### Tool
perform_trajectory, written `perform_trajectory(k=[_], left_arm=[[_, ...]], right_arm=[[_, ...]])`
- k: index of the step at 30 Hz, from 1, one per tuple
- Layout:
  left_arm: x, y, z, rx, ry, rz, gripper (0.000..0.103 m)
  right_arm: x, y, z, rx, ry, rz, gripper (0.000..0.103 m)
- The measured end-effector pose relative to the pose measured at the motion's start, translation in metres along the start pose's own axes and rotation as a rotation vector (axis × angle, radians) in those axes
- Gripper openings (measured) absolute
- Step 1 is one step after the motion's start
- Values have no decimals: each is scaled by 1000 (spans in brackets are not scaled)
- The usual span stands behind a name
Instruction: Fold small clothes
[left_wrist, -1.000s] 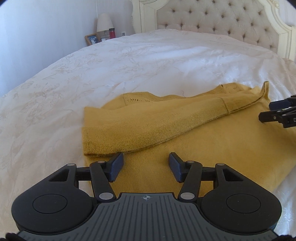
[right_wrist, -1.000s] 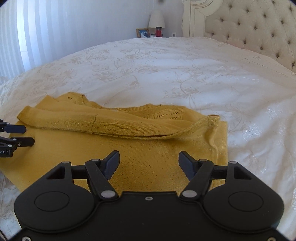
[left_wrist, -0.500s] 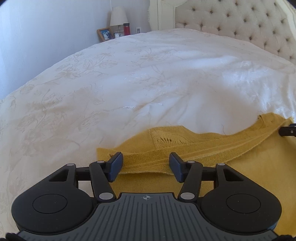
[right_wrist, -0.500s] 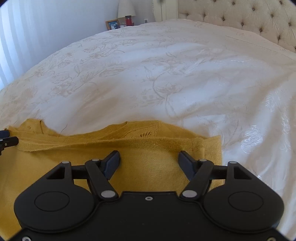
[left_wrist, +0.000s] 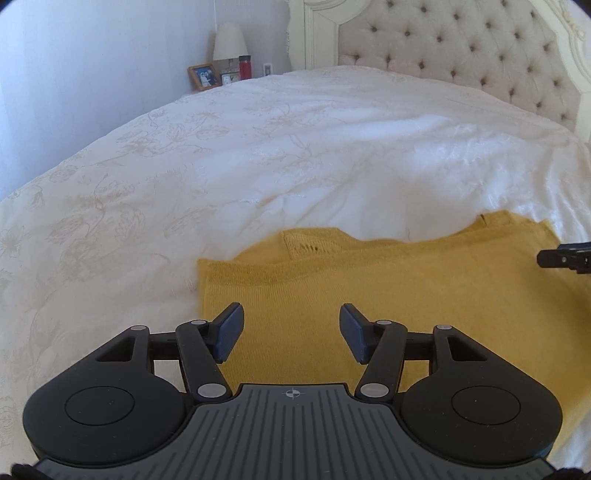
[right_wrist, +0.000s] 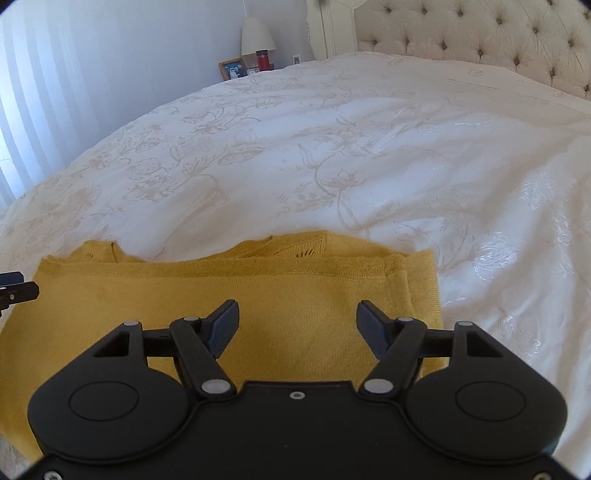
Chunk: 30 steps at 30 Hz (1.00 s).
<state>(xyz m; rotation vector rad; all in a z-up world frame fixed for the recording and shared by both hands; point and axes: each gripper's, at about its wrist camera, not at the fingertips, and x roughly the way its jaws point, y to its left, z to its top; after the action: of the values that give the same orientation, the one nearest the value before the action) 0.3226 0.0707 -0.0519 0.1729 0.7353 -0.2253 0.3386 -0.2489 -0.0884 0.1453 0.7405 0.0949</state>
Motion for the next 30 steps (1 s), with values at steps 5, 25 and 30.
perform_trajectory(k=[5,25,30], left_arm=[[14,19,-23,-10,44,50,69],[-70,16,-95,-216,39,-80,67],[-71,15,-96,-239,26,-91,62]], right_arm=[[4,-20,-14,12,33,-92,72],[-106,-53,-99,159,-16,28,65],[-114,-48,-105,154,-45,41,44]])
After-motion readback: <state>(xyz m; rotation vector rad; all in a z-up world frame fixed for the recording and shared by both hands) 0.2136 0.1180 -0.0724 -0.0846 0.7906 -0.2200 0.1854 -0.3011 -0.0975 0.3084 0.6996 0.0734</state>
